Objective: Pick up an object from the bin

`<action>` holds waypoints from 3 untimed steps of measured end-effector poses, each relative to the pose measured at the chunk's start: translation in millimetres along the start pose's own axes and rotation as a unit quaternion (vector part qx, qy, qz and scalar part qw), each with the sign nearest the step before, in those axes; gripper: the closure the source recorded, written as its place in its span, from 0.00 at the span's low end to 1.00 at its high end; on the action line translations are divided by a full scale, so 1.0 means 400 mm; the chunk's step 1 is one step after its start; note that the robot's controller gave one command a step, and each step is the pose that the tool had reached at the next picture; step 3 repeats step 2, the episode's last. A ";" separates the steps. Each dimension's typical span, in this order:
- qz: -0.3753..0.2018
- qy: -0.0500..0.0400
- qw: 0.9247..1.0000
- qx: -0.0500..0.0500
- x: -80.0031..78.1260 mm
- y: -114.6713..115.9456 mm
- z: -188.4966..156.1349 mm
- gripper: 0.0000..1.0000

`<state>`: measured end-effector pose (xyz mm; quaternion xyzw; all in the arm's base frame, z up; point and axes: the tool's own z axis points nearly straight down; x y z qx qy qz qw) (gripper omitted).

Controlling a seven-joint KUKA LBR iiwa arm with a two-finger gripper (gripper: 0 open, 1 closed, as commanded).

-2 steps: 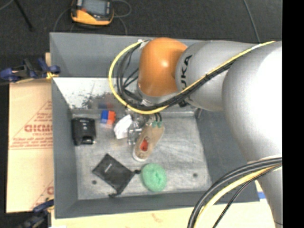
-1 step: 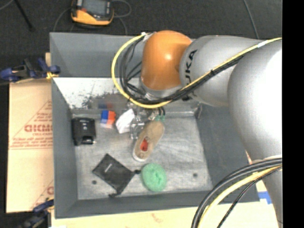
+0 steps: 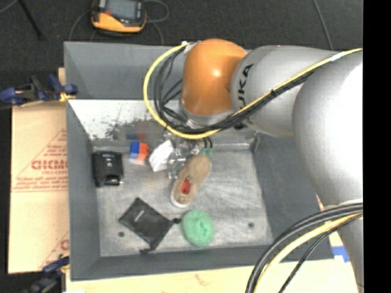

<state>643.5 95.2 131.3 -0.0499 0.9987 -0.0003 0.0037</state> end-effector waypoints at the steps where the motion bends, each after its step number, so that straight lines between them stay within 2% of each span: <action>1: -0.018 0.000 1.000 0.000 0.001 -0.002 -0.061 1.00; 2: -0.006 0.005 1.000 -0.001 0.004 -0.001 -0.180 1.00; 3: -0.006 0.005 1.000 -0.001 0.004 -0.001 -0.180 1.00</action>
Offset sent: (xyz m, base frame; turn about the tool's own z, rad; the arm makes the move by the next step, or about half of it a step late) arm -0.0012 0.0002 0.1173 0.0204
